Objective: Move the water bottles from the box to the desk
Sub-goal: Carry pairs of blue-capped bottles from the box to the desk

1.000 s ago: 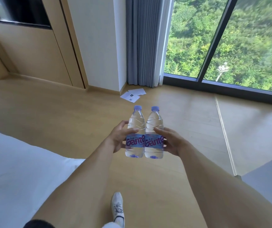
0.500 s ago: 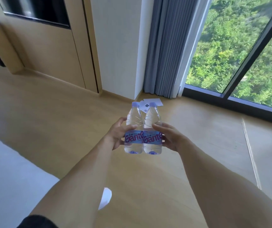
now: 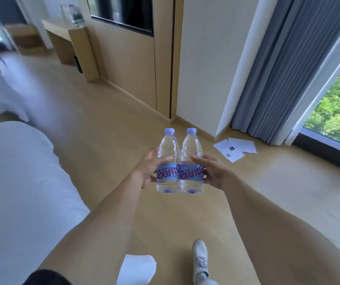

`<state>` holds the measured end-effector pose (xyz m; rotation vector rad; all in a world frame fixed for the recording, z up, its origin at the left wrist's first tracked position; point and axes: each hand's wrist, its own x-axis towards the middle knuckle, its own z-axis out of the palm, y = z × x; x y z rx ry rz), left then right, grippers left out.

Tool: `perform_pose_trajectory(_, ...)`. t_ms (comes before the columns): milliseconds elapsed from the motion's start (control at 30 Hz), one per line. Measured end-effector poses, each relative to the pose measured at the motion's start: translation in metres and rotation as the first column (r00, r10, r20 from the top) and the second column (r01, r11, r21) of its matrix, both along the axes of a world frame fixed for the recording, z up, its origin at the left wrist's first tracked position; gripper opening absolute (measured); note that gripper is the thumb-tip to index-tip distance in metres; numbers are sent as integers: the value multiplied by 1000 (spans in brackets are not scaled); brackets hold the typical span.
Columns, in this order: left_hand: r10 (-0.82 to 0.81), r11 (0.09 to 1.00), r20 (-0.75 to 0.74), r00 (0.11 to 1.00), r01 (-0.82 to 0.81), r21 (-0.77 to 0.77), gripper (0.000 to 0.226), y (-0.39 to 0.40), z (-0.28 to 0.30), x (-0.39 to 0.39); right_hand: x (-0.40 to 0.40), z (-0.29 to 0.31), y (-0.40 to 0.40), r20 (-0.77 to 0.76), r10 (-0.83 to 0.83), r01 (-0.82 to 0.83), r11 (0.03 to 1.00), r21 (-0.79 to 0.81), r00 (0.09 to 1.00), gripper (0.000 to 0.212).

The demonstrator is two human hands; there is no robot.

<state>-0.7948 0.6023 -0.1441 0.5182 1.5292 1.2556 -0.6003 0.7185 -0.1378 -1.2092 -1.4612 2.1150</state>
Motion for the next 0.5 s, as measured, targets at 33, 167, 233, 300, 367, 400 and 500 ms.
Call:
perform_pose_trajectory(33,17,1000,-11,1000,-17,-8,48,8,-1,-7,-10,-3,13,-4,30,-30,1000,-2,1000,21)
perform_pose_trajectory(167,125,991,-25,992,-126,-33,53,43,-2,-31,-49,-7,69,-30,134,-134,991,-27,991,25)
perform_pose_trajectory(233,171,984,-39,985,-173,-52,46,59,2,-40,-66,-5,95,-26,184,-185,982,-39,983,28)
perform_pose_trajectory(300,218,974,-42,975,-220,-52,44,78,6,-50,-85,-4,123,-24,235,-236,970,-57,972,30)
perform_pose_trajectory(367,256,965,-38,966,-258,-40,46,88,8,-58,-99,-2,140,-33,263,-265,962,-67,964,28)
perform_pose_trajectory(400,284,958,-38,958,-285,-38,49,95,8,-62,-107,-2,151,-34,289,-290,954,-71,957,28)
perform_pose_trajectory(500,359,932,-26,933,-360,-37,50,105,5,-73,-133,-5,171,-31,354,-355,930,-97,935,32)
